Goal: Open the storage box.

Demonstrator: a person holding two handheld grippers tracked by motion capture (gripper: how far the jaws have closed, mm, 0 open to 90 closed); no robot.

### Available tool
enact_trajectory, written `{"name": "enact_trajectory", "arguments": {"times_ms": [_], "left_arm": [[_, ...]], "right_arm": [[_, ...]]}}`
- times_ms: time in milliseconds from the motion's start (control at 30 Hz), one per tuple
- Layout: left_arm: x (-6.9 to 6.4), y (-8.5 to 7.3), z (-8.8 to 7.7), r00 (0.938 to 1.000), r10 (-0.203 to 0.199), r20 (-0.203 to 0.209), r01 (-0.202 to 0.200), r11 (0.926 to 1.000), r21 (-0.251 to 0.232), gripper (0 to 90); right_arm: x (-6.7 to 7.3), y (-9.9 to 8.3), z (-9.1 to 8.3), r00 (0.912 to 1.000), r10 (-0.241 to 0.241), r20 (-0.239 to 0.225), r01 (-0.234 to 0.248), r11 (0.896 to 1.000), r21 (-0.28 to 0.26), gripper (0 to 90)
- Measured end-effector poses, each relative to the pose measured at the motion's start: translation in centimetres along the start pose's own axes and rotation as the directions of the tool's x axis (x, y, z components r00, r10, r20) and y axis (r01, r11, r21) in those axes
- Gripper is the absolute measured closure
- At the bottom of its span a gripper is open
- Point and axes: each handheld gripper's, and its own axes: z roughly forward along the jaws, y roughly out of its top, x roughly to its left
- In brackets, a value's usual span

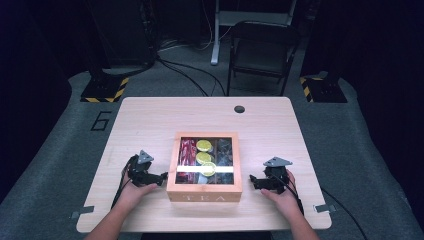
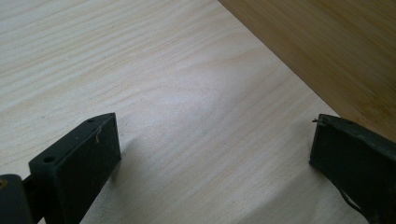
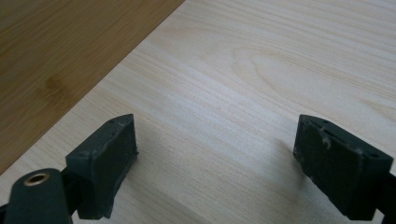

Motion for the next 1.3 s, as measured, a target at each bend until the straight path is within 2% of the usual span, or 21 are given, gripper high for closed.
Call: {"name": "enact_trajectory", "arguments": {"times_ms": [233,367,567,633,700,767,833,900,933,967,1033,1067,1100,1133,1200,1233,1300], "left_arm": [[-0.1,-0.2,-0.2,1.0000,-0.003,0.000,0.003,0.9999,-0.013,5.0],[0.1,-0.2,-0.5,0.9999,0.003,0.013,-0.003,1.0000,-0.008,9.4],[0.1,-0.3,-0.6,0.9999,0.007,0.014,-0.007,0.9999,-0.008,10.2],[0.1,-0.2,-0.7,1.0000,0.003,0.007,-0.003,0.9999,-0.012,17.1],[0.1,-0.2,-0.7,0.9999,0.000,0.012,0.000,0.9999,-0.015,17.3],[0.2,-0.2,-0.9,1.0000,0.004,0.008,-0.004,0.9999,-0.012,21.3],[0.1,-0.3,-1.2,0.9999,-0.015,0.001,0.015,0.9998,-0.011,26.5],[0.2,-0.3,-1.4,0.9999,-0.007,0.011,0.007,1.0000,0.002,28.2],[0.0,-0.4,-1.6,0.9996,-0.013,0.024,0.013,0.9999,0.003,30.0],[0.0,-0.4,-1.6,0.9996,-0.013,0.024,0.013,0.9999,0.003,31.7],[0.0,-0.4,-1.9,0.9990,-0.028,0.035,0.028,0.9994,0.019,32.8],[0.0,-0.5,-2.0,0.9989,-0.030,0.037,0.030,0.9994,0.016,33.6],[0.0,-0.5,-2.0,0.9989,-0.030,0.037,0.030,0.9994,0.016,34.4],[0.1,-0.6,-2.5,0.9975,-0.053,0.047,0.053,0.9985,0.013,34.5],[0.2,-0.5,-3.1,0.9952,-0.077,0.060,0.078,0.9970,0.000,34.7],[0.2,-0.5,-3.1,0.9952,-0.077,0.060,0.078,0.9970,0.000,35.2],[0.3,-0.4,-3.7,0.9931,-0.098,0.065,0.099,0.9948,-0.022,36.9]], "right_arm": [[0.0,0.0,0.0,1.0000,0.000,-0.006,0.000,1.000,-0.004,13.9],[0.1,0.0,0.0,1.0000,0.003,-0.002,-0.003,1.000,-0.009,14.5],[0.1,0.0,0.0,1.0000,0.004,-0.003,-0.004,1.000,-0.010,14.3],[0.1,0.0,0.0,1.0000,0.005,-0.004,-0.005,1.000,-0.009,14.2],[0.1,0.0,0.0,1.0000,0.007,-0.003,-0.007,1.000,-0.009,14.3],[0.1,0.0,0.0,1.0000,0.007,-0.002,-0.007,1.000,-0.010,14.6],[0.0,0.1,0.0,0.9999,-0.007,-0.014,0.007,1.000,-0.012,20.1],[-0.1,0.1,0.0,0.9998,-0.011,-0.016,0.011,1.000,-0.014,23.5],[0.0,0.2,-0.2,0.9991,-0.022,-0.036,0.022,1.000,-0.011,30.3],[0.1,0.2,-0.2,0.9989,-0.025,-0.039,0.025,1.000,-0.015,33.1],[0.3,0.2,-0.3,0.9990,-0.024,-0.037,0.023,1.000,-0.005,35.3],[0.5,0.5,-0.4,0.9985,-0.033,-0.044,0.033,0.999,0.013,41.0],[0.5,0.5,-0.4,0.9985,-0.033,-0.044,0.033,0.999,0.013,41.0],[0.7,0.8,-0.4,0.9985,-0.024,-0.049,0.026,0.999,0.032,43.4],[0.8,0.9,-0.4,0.9984,-0.025,-0.050,0.027,0.999,0.036,45.7],[0.8,0.9,-0.4,0.9984,-0.025,-0.050,0.027,0.999,0.036,45.7],[0.8,1.0,-0.5,0.9981,0.008,-0.061,-0.006,0.999,0.033,46.5]]}}
